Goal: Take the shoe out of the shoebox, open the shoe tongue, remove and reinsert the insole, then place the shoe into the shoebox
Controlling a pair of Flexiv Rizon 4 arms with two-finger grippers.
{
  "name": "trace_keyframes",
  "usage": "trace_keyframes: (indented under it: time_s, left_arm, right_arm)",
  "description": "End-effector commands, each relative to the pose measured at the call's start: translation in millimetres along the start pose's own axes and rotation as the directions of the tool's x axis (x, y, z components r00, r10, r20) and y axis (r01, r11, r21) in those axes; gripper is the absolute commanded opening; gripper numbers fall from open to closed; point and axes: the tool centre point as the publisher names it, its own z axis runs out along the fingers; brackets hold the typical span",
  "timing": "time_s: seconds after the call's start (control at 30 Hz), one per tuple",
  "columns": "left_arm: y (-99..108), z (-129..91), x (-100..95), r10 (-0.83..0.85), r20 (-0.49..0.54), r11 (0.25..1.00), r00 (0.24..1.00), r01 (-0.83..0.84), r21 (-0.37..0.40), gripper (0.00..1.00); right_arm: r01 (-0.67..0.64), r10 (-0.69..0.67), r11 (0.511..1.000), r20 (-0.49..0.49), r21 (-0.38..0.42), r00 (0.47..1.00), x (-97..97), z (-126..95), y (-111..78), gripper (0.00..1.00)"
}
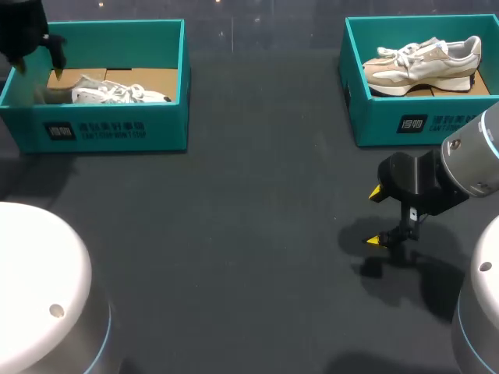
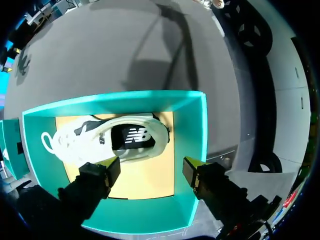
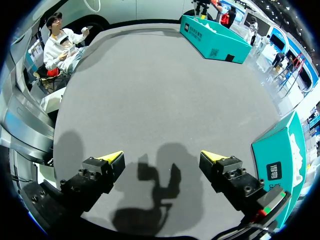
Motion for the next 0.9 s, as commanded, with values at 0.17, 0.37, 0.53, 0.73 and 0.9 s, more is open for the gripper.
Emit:
trace_keyframes:
  time_s: [0.17, 0.37, 0.53, 0.73, 0.9]
  left_arm:
    - [-20.0, -42.3, 10.2, -0.024, 0.01, 1.0, 1.0, 0.025, -0.019, 1.0]
    - [-32.8, -62.3, 14.1, -0.032, 0.028, 0.999, 0.999, 0.032, -0.009, 1.0]
    - [-46.1, -76.9, 18.5, -0.048, 0.048, 0.999, 0.998, 0.048, 0.006, 1.0]
    - [-60.5, -91.3, 24.9, -0.067, 0.061, 0.998, 0.996, 0.066, 0.012, 1.0]
    - [-72.2, -99.7, 26.5, -0.067, 0.066, 0.998, 0.996, 0.066, 0.008, 1.0]
  right_arm:
    - [0.001, -0.001, 1.0, 0.003, 0.001, 1.0, 1.8, -0.2, -0.3, 1.0]
    - [0.001, -0.001, 1.0, 0.003, 0.001, 1.0, 1.8, -0.2, -0.3, 1.0]
    - [0.001, -0.001, 1.0, 0.003, 0.001, 1.0, 1.8, -0.2, -0.3, 1.0]
    - [0.001, -0.001, 1.0, 0.003, 0.001, 1.0, 1.8, -0.2, -0.3, 1.0]
    - [0.001, -0.001, 1.0, 0.003, 0.001, 1.0, 1.8, -0.2, -0.3, 1.0]
